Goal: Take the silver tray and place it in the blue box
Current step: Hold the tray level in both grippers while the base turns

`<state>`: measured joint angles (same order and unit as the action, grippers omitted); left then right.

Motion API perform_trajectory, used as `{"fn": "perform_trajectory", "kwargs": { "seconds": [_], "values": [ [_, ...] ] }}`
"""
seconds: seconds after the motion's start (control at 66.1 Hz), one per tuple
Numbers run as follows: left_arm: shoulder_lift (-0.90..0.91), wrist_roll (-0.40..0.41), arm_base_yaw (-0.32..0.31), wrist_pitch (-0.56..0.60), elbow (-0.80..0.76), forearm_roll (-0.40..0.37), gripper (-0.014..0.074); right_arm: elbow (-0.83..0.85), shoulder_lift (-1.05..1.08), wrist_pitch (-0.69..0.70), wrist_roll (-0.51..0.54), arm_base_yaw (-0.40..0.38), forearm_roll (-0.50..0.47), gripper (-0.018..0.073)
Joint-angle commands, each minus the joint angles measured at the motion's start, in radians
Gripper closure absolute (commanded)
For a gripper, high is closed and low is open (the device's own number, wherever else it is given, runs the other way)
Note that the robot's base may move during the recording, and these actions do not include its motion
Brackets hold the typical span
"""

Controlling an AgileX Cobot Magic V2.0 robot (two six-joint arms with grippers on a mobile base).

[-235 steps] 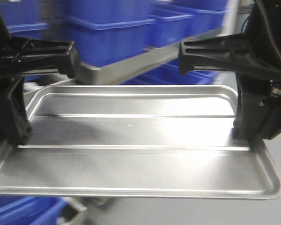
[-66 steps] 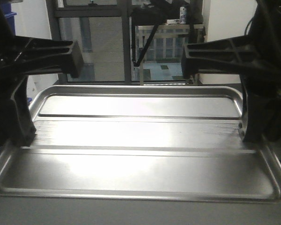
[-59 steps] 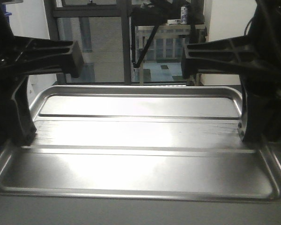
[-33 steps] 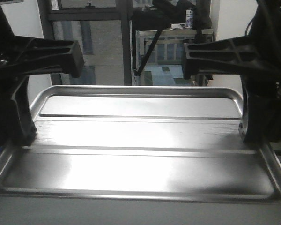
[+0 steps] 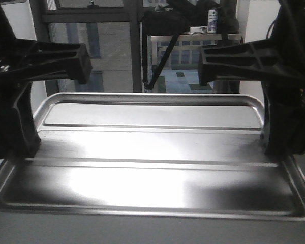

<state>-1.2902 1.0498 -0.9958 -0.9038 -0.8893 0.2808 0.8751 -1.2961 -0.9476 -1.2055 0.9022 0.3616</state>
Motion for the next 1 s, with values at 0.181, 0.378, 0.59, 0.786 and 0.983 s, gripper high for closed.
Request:
{"fn": "perform_trajectory", "kwargs": {
  "seconds": [0.181,0.378,0.59,0.786,0.983],
  "values": [
    [0.028,0.001,-0.005,-0.001,-0.023,0.030,0.0700,0.027,0.027,-0.010,-0.007,-0.001,0.045,0.0510],
    [0.028,0.001,-0.005,-0.001,-0.023,0.028,0.0700,0.027,0.027,-0.010,-0.007,-0.001,0.045,0.0510],
    [0.028,0.001,-0.005,-0.001,-0.023,0.028,0.0700,0.027,0.027,-0.011,-0.007,-0.001,0.045,0.0510],
    [0.028,0.001,-0.005,-0.001,-0.023,0.028,0.0700,0.027,0.027,-0.011,-0.007,-0.001,0.045,0.0510],
    [0.028,0.001,-0.005,-0.001,-0.023,0.028,0.0700,0.027,0.027,-0.011,-0.007,-0.001,0.045,0.0510]
  ]
}}
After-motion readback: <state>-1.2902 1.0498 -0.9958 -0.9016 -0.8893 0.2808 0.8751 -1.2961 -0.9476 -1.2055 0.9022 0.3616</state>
